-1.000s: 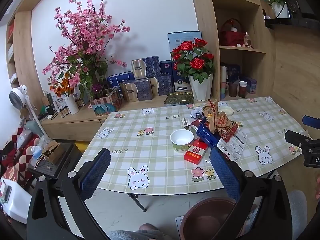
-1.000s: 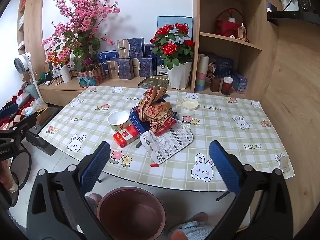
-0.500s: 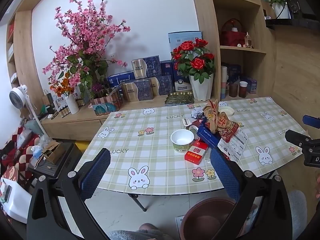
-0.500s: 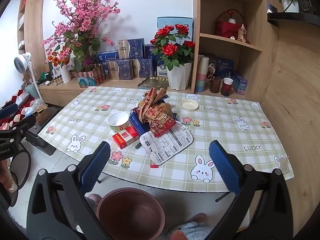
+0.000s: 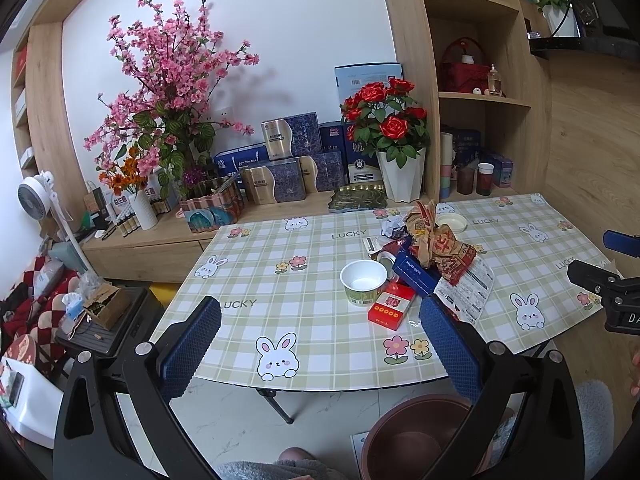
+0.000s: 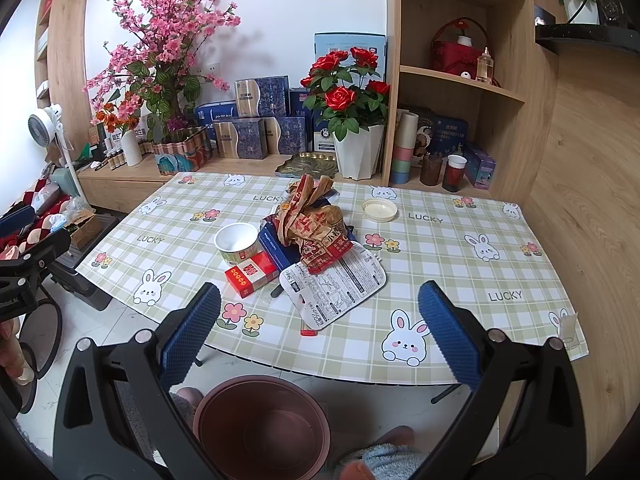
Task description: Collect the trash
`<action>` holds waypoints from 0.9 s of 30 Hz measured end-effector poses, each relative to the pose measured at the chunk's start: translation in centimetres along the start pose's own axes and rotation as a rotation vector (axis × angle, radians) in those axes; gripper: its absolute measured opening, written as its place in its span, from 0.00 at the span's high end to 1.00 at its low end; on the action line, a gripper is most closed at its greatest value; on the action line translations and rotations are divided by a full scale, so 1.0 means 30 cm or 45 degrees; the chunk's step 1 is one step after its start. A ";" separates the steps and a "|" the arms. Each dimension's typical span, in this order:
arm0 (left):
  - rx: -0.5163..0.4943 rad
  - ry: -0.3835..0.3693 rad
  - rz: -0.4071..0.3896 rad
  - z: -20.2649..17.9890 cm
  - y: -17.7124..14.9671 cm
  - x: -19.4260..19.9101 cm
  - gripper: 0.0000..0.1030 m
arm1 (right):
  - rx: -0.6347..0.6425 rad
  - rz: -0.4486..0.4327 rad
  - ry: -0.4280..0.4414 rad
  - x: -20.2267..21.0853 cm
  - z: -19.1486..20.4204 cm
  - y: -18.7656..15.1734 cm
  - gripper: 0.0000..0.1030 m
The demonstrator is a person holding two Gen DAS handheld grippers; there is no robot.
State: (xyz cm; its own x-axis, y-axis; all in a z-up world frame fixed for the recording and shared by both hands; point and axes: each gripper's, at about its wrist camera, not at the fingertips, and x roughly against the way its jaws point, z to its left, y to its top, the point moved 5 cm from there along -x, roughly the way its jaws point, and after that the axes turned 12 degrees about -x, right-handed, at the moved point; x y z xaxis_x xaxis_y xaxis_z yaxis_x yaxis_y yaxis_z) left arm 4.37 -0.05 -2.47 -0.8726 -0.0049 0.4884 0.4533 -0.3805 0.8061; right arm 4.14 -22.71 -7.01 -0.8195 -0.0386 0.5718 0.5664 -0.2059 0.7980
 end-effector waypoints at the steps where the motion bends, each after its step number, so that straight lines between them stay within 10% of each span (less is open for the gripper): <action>1: -0.001 0.001 0.000 0.000 0.000 0.000 0.05 | 0.000 0.000 0.000 0.000 0.000 0.000 0.05; 27: 0.005 -0.007 0.006 -0.007 0.003 -0.010 0.05 | 0.000 0.005 0.001 -0.003 0.003 -0.005 0.05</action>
State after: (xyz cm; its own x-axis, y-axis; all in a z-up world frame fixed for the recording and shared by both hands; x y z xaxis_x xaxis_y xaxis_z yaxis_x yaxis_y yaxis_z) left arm 4.64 -0.27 -2.62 -0.8695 -0.0019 0.4939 0.4581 -0.3769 0.8050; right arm 4.14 -22.58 -7.14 -0.8171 -0.0399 0.5751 0.5700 -0.2055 0.7956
